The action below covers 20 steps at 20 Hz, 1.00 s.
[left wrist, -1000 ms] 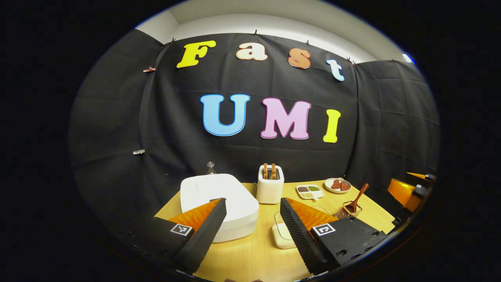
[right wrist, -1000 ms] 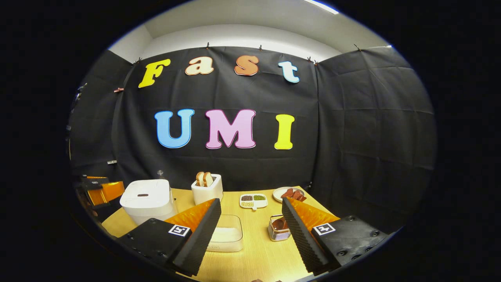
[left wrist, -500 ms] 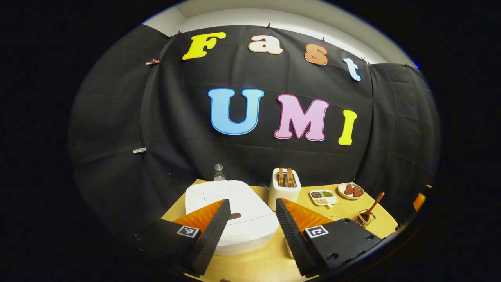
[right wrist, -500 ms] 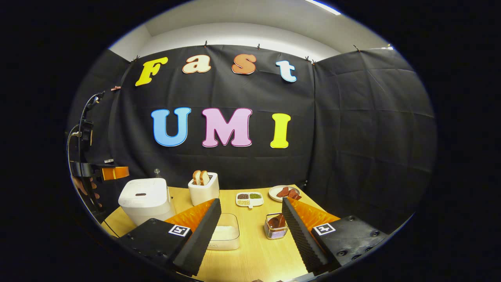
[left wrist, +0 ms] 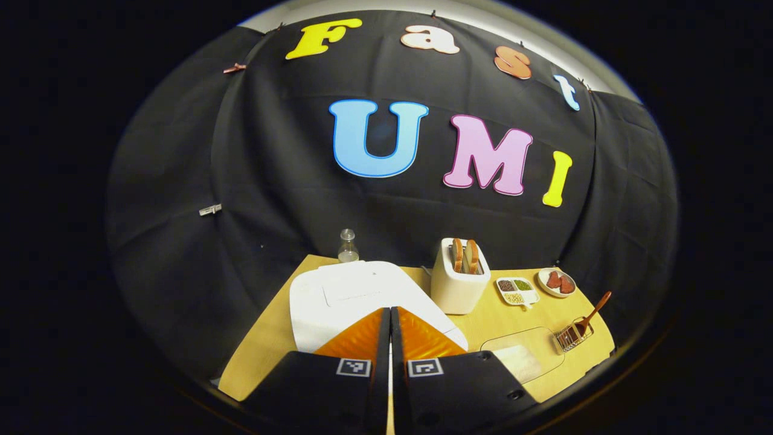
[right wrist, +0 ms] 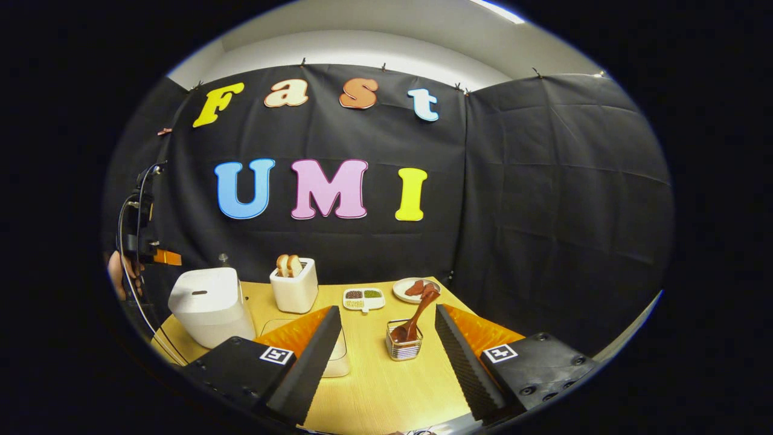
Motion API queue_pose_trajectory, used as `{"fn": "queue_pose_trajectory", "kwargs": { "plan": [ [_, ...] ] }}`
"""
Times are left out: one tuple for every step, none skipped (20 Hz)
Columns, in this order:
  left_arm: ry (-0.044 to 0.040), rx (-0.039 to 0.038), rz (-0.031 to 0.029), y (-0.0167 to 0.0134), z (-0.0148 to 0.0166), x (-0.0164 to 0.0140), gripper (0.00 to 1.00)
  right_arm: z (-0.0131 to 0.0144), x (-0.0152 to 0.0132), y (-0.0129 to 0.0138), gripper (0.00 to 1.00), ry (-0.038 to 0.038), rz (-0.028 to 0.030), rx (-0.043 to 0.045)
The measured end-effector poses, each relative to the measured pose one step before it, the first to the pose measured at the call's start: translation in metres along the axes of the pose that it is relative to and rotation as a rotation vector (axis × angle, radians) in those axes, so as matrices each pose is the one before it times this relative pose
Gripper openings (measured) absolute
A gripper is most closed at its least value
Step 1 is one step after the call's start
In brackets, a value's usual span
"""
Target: Close the left gripper, press the button to open the rice cooker; take a wooden spoon from the chopstick holder with the right hand, scoop a spoonful of rice and pour it into the rice cooker, then put the wooden spoon back into the chopstick holder.
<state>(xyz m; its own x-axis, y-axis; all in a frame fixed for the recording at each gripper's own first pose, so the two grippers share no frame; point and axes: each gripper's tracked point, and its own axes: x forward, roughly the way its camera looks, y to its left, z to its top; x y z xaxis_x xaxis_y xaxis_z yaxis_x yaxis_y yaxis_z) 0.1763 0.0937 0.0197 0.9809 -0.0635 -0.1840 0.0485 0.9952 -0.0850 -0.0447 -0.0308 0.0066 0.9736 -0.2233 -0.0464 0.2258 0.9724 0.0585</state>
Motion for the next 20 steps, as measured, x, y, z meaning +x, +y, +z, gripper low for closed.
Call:
{"fn": "queue_pose_trajectory", "kwargs": {
  "plan": [
    [0.01844, -0.01749, -0.01636, -0.00100, -0.00548, 0.00657, 0.08, -0.00303, -0.00155, -0.00118, 0.98, 0.00781, -0.00523, 0.01341],
    [0.02522, -0.00511, -0.01237, -0.00049, -0.00622, 0.00761, 0.07, -0.00347, -0.00140, -0.00029, 0.98, 0.00623, -0.00417, 0.00691],
    [0.02268, 0.00000, -0.01605, -0.00170, -0.00534, 0.00656, 0.07, -0.00144, -0.00073, -0.00024, 0.98, 0.00427, -0.00182, 0.00281],
    [0.01289, -0.00285, -0.00948, 0.00065, -0.00271, 0.00700, 0.07, -0.00271, -0.00042, 0.00026, 0.98, 0.00459, -0.00113, 0.00125],
    [0.00596, -0.00268, -0.00629, 0.00051, -0.00171, 0.00419, 0.07, -0.00133, 0.00009, -0.00116, 0.98, 0.00633, -0.00306, 0.00313],
    [0.00689, -0.00141, -0.00558, 0.00016, -0.00144, 0.00701, 0.07, -0.00050, 0.00126, -0.00168, 0.98, 0.00607, -0.00186, 0.00670],
    [0.01587, -0.00364, 0.00183, 0.00135, -0.00360, 0.00678, 0.07, -0.00042, 0.00109, -0.00236, 0.98, 0.00430, -0.00472, 0.00900],
    [0.01936, -0.00770, 0.00709, 0.00282, -0.00672, 0.00655, 0.07, -0.00003, 0.00183, -0.00329, 0.98, 0.00412, -0.00881, 0.00988],
    [0.01992, -0.00440, 0.00342, 0.00190, -0.00533, 0.00655, 0.07, -0.00070, 0.00210, -0.00221, 0.98, 0.00424, -0.00648, 0.00836],
    [0.01565, -0.00323, 0.00537, 0.00136, -0.00461, 0.00571, 0.07, -0.00238, 0.00090, 0.00164, 0.98, 0.00577, 0.00393, 0.00841],
    [0.01410, 0.00155, -0.00026, 0.00127, -0.00361, 0.00544, 0.07, -0.00146, -0.00004, 0.00269, 0.98, 0.00505, 0.00282, 0.00126],
    [0.01648, -0.00053, 0.00348, 0.00224, -0.00556, 0.00349, 0.07, -0.00196, 0.00003, 0.00199, 0.97, 0.00412, 0.00592, -0.00629],
    [0.01386, -0.00304, -0.00481, 0.00029, -0.00415, 0.00438, 0.07, -0.00150, 0.00023, 0.00215, 0.97, 0.00366, 0.00531, -0.01495],
    [0.00997, 0.00126, 0.00082, 0.00029, -0.00334, 0.00321, 0.07, -0.00094, -0.00094, -0.00138, 0.97, 0.00082, -0.00202, -0.01673],
    [0.01330, 0.00007, 0.01035, 0.00334, -0.00426, 0.00289, 0.07, 0.00144, 0.00047, -0.00346, 0.97, -0.00321, -0.00722, -0.00924],
    [0.00200, -0.00596, 0.00155, 0.00114, -0.00187, -0.00221, 0.07, 0.00131, -0.00083, -0.00363, 0.97, -0.00242, -0.00498, 0.00124],
    [-0.00812, -0.00400, 0.00376, -0.00006, 0.00250, 0.00240, 0.07, 0.00139, -0.00018, -0.00276, 0.97, -0.00104, -0.00464, 0.00863],
    [0.00945, -0.00425, 0.00352, -0.00121, -0.00482, 0.00013, 0.07, 0.00000, -0.00035, -0.00273, 0.97, 0.00121, -0.00763, 0.00789],
    [0.00254, -0.01001, 0.00410, -0.00021, -0.00027, -0.00091, 0.07, -0.00107, 0.00047, -0.00371, 0.97, 0.00338, -0.00824, 0.00421],
    [0.00123, -0.00567, 0.00181, 0.00070, -0.00134, 0.00134, 0.08, -0.00124, -0.00108, -0.00304, 0.97, 0.00165, -0.00732, 0.00183]
  ]
}}
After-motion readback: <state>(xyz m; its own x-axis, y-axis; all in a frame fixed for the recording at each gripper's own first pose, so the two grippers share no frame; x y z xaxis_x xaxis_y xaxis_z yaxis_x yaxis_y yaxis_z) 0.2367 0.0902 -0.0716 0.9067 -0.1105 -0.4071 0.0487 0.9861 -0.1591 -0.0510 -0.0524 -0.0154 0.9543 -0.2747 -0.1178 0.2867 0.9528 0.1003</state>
